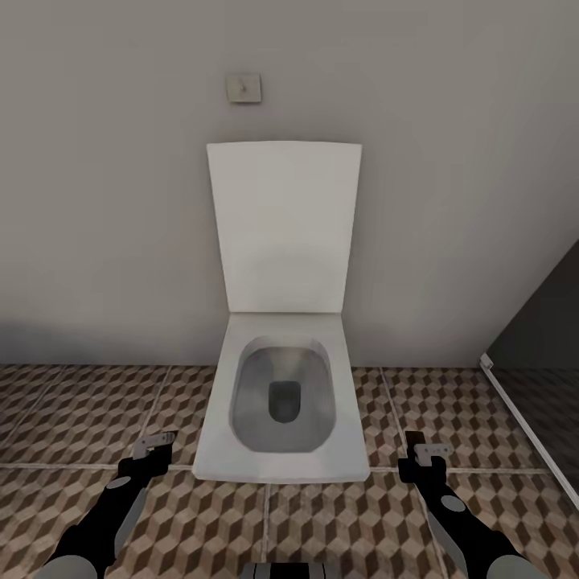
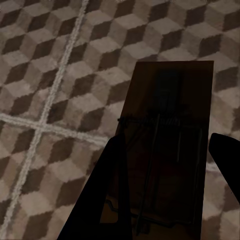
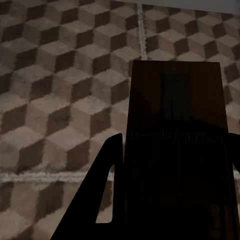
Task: Take the four mousetraps from the cabinet in the bathroom and place them on the bathroom floor. Make sure all four end up on the same floor surface, and ensure that at least two of them are either under or directly next to the same bathroom sink.
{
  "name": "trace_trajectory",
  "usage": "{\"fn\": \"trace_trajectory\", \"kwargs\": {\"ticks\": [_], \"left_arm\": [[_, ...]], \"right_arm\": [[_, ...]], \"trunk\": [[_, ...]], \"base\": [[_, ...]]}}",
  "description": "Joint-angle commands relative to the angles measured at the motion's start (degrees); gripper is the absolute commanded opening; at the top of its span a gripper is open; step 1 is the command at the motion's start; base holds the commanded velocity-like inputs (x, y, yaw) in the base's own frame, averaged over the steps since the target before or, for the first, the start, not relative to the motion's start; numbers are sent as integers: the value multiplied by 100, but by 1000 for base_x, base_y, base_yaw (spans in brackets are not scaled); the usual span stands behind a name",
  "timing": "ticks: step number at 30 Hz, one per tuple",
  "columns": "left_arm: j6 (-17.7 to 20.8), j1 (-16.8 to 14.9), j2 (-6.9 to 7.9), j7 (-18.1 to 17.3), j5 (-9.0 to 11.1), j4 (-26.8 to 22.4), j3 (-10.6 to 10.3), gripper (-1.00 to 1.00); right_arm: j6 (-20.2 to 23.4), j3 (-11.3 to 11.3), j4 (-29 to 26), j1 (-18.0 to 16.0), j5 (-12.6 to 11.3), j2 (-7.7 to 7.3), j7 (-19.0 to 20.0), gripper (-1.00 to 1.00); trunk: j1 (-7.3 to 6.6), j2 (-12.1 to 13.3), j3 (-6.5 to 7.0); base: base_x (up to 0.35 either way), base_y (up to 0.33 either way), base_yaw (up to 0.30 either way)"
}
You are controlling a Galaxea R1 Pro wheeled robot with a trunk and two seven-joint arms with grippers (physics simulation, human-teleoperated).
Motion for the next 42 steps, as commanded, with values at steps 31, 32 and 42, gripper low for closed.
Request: {"fn": "trace_trajectory", "kwargs": {"ticks": [31,32,42], "left_arm": [[-189,-5,3,143,39,-20,0,-100],[-194,-6,4,144,39,-20,0,-100],[-670,-4,-1,259,33,-20,10,-100]], "right_arm": [[-16,60,10,-4,-43,-6,-18,-100],[-15,61,10,-4,-41,-6,-18,-100],[-56,58,-5,-4,-24,-6,-26,-100]], "trunk": [[35,-20,-315],[38,-22,-337],[63,-35,-558]], "base": [[0,0,0],[0,0,0],[0,0,0]]}}
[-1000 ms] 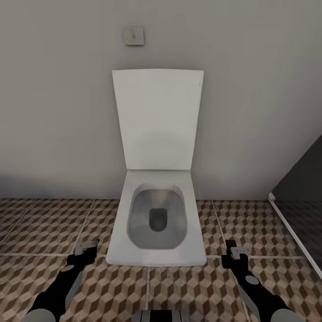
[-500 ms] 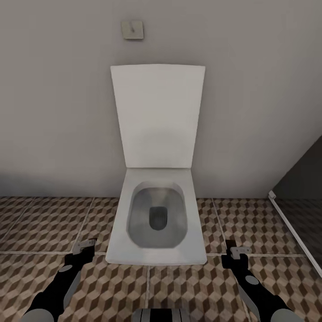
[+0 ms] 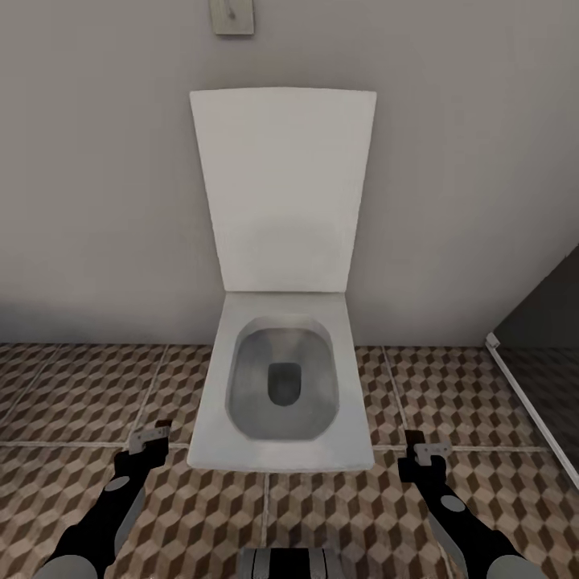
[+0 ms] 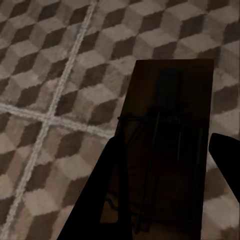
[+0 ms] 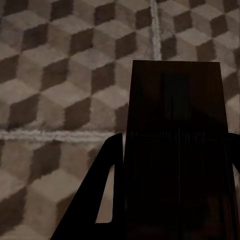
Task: Take the four mousetraps from the cabinet in the bathroom and place them on the bathroom floor. Make sure all four end up on the same floor surface, and ensure that at least two of them are either under or directly next to the same bathroom sink.
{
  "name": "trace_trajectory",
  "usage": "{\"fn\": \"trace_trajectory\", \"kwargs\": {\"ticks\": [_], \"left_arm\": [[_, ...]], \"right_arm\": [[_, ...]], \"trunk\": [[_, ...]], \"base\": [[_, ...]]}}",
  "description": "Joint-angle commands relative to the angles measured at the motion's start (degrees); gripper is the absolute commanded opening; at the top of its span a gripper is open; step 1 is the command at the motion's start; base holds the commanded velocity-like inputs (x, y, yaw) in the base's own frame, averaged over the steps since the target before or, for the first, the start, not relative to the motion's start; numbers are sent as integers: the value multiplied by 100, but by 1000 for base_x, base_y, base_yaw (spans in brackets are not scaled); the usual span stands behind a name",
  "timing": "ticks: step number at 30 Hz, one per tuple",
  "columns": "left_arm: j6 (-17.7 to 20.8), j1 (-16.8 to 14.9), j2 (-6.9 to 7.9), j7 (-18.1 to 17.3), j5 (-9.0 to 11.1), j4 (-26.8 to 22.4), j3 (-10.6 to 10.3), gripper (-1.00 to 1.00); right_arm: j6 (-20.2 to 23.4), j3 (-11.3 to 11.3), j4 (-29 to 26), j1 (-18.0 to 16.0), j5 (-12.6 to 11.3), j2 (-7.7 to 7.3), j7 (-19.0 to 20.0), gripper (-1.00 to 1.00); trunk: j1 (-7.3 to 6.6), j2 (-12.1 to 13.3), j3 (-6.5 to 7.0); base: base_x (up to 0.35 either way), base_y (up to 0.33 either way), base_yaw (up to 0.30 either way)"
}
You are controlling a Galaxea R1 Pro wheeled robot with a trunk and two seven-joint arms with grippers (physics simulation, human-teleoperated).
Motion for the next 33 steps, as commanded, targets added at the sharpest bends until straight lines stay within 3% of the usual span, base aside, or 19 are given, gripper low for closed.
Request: {"fn": "trace_trajectory", "kwargs": {"ticks": [1,5,14,21,33], "left_arm": [[-38,-1,-2,39,19,0,-3,-100],[-132,-1,8,156,23,0,0,-100],[-216,0,-38,186,36,0,-4,-100],[-586,0,-46,188,35,0,22,-100],[-725,1,-54,191,35,0,21,-100]], "right_arm": [[-23,47,-3,-4,-56,-6,-18,-100],[-34,42,-28,-4,-51,-6,-18,-100],[-56,36,-360,-4,-49,-6,-18,-100],[-57,36,-394,-4,-49,-6,-18,-100],[-57,32,-395,-4,-52,-13,69,-100]], "trunk": [[1,-3,-27],[11,-8,-115],[11,-8,-115],[11,-8,-115],[14,-10,-137]], "base": [[0,0,0],[0,0,0],[0,0,0],[0,0,0],[0,0,0]]}}
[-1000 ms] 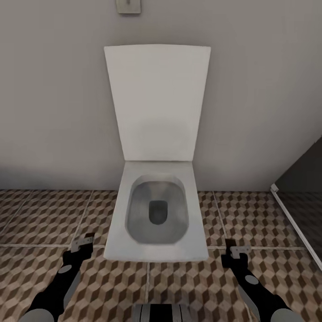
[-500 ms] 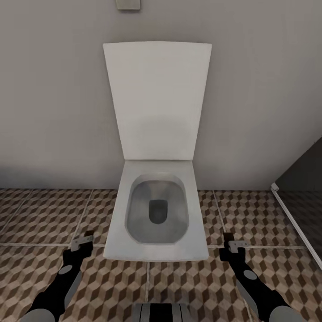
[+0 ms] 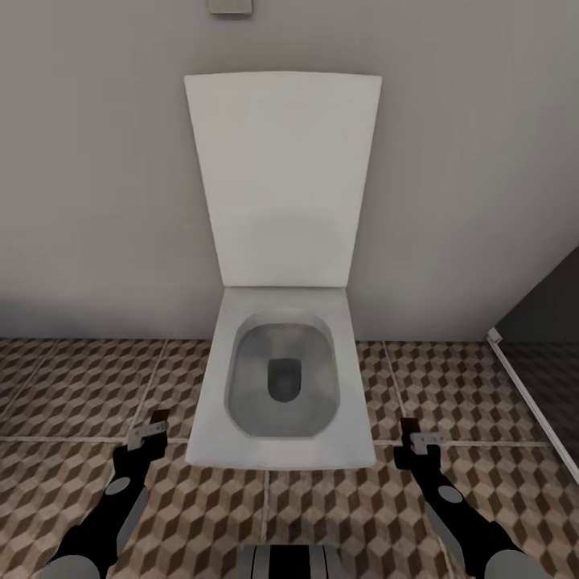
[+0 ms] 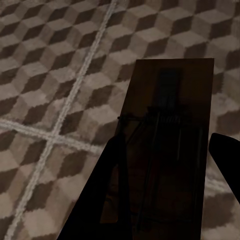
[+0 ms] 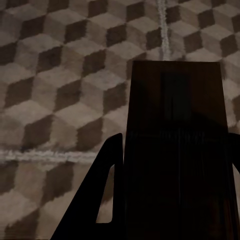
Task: Take the four mousetraps from the cabinet in the bathroom and place them on the bathroom floor. Make sure all four end up on the same floor surface, and ensure that at least two of them are either under or directly next to the same bathroom sink.
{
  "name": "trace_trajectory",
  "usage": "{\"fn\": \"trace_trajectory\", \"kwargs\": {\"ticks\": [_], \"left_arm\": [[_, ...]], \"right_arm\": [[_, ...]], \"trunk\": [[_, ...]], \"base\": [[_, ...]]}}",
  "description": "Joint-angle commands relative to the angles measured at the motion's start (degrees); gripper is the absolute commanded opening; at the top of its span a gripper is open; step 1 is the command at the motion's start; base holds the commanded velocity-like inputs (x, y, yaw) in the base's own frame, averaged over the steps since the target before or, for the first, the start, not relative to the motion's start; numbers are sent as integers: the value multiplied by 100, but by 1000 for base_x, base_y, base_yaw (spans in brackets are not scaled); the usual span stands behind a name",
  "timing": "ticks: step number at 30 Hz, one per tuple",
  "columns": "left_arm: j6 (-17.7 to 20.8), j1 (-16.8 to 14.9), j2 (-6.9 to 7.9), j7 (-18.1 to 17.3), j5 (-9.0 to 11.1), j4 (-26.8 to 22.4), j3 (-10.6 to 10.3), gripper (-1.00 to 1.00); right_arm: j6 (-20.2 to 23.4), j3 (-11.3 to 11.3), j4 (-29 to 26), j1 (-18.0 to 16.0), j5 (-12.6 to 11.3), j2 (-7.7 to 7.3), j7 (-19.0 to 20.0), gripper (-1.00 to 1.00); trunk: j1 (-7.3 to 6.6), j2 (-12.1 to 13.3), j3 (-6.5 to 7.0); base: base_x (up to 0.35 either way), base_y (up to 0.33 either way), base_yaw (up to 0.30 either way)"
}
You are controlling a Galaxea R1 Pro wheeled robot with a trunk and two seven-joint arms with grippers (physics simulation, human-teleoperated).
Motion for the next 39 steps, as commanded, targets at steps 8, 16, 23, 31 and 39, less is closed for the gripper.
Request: {"fn": "trace_trajectory", "kwargs": {"ticks": [8,16,23,31,39], "left_arm": [[-373,1,2,14,13,3,-7,-100],[-410,1,1,13,10,11,-7,-100],[-415,1,1,14,3,12,-7,-100],[-420,1,1,14,3,12,-8,-100],[-427,1,1,15,3,12,-7,-100]], "right_arm": [[-214,-36,1,-4,-74,-50,366,-100],[-298,-97,1,-4,-83,-61,341,-100],[-374,-308,-15,-4,-99,-64,154,-100],[-406,-464,-17,-4,-69,-61,120,-100],[-402,-468,-4,-4,-55,-61,131,-100]], "trunk": [[14,-10,-137],[14,-10,-137],[14,-10,-137],[24,-15,-226],[42,-24,-381]], "base": [[0,0,0],[0,0,0],[0,0,0],[0,0,0],[0,0,0]]}}
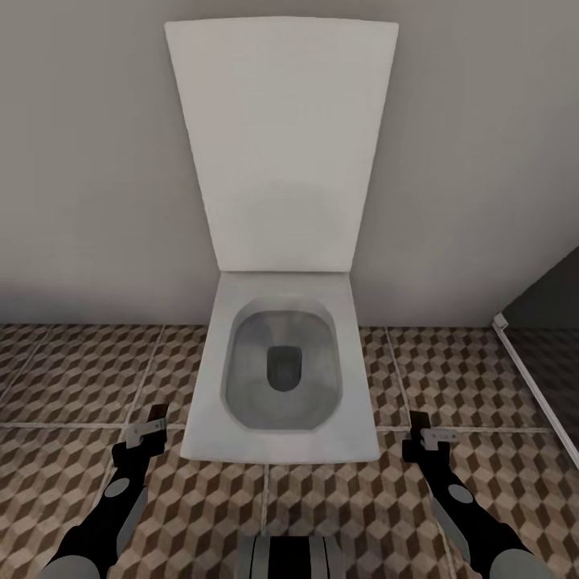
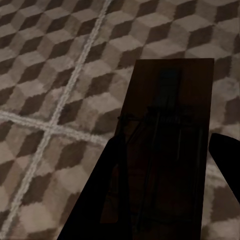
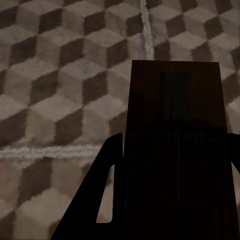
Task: Take the four mousetraps from the cabinet in the bathroom and place them on the bathroom floor. Make sure all four end up on the same floor surface, and ensure that at least two of them are either under or directly next to the same bathroom sink.
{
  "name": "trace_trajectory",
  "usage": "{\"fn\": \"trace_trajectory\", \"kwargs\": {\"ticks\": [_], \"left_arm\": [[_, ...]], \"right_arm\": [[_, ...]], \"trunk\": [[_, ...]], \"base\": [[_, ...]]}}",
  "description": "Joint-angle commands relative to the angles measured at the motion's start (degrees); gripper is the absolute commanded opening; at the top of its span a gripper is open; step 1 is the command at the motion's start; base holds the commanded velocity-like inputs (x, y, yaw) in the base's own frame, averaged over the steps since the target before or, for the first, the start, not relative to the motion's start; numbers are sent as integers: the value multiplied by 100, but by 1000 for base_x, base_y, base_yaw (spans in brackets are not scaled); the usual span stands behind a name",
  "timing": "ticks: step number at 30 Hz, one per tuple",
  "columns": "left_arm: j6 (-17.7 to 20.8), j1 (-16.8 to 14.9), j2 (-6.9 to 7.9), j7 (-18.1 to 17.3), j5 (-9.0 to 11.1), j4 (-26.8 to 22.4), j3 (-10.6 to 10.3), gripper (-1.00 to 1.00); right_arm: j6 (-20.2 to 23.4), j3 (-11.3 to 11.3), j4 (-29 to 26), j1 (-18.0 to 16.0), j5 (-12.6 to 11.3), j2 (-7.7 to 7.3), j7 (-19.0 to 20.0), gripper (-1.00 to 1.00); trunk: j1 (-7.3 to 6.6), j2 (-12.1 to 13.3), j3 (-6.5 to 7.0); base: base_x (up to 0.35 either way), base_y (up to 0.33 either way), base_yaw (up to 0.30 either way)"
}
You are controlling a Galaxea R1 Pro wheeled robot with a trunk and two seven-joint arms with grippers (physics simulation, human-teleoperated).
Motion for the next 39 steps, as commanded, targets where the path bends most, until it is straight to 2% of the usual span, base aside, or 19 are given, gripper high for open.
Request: {"fn": "trace_trajectory", "kwargs": {"ticks": [1,9,15,18,20,39], "left_arm": [[-20,-2,1,13,19,3,-6,-100],[-18,-2,8,12,23,3,-6,-100],[-21,-2,9,16,27,3,-6,-100],[-21,-2,10,18,23,3,-6,-100],[-21,-2,5,18,21,3,-6,-100],[-21,-2,4,12,24,4,-7,-100]], "right_arm": [[-25,49,6,-4,-67,-7,-4,-100],[-55,58,-8,-3,-59,-7,-3,-100],[-499,61,-16,-4,-58,4,13,-100],[-587,79,-11,-4,-58,18,22,-100],[-608,86,-10,-2,-58,23,19,-100],[-615,121,9,-3,-58,28,-4,-100]], "trunk": [[-1,-1,-3],[-1,-1,-3],[-1,-1,-3],[2,-3,-26],[7,-5,-70],[7,-5,-70]], "base": [[0,0,0],[0,0,0],[0,0,0],[0,0,0],[0,0,0],[0,0,0]]}}
